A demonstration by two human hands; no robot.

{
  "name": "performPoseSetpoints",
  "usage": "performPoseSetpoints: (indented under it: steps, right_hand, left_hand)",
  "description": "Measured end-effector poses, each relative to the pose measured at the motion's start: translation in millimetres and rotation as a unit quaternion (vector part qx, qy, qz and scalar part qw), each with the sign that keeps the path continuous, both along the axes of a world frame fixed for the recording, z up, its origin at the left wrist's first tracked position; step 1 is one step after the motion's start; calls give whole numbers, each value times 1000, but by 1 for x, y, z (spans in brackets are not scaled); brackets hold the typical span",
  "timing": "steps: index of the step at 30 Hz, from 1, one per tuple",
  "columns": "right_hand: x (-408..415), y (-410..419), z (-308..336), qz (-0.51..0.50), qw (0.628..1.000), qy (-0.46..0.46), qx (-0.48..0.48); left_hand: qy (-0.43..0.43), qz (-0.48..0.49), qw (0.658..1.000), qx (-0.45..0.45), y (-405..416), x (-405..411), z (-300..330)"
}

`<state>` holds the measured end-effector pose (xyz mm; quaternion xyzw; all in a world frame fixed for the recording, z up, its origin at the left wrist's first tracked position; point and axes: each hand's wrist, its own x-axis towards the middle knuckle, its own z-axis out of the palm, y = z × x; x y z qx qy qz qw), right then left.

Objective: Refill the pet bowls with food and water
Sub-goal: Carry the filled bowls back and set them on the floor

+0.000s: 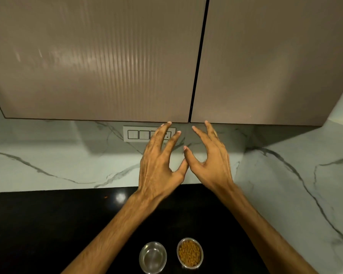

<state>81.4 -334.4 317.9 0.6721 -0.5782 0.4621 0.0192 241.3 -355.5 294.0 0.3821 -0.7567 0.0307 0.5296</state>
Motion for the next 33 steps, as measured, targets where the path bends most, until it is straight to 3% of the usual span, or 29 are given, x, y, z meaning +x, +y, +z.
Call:
performPoseSetpoints:
  steps: [11,24,33]
  right_hand:
    - [-1,28,-85,-11,995,-56,84]
    - [-3,52,-179,-22,968,-148,203]
    - [-2,65,-248,-20,925,-261,276]
  left_hand:
    - [59,0,983,174,35,17,-77]
    - [151,11,931,333,44,42,-188]
    - [176,59,878,441,59,54,-252]
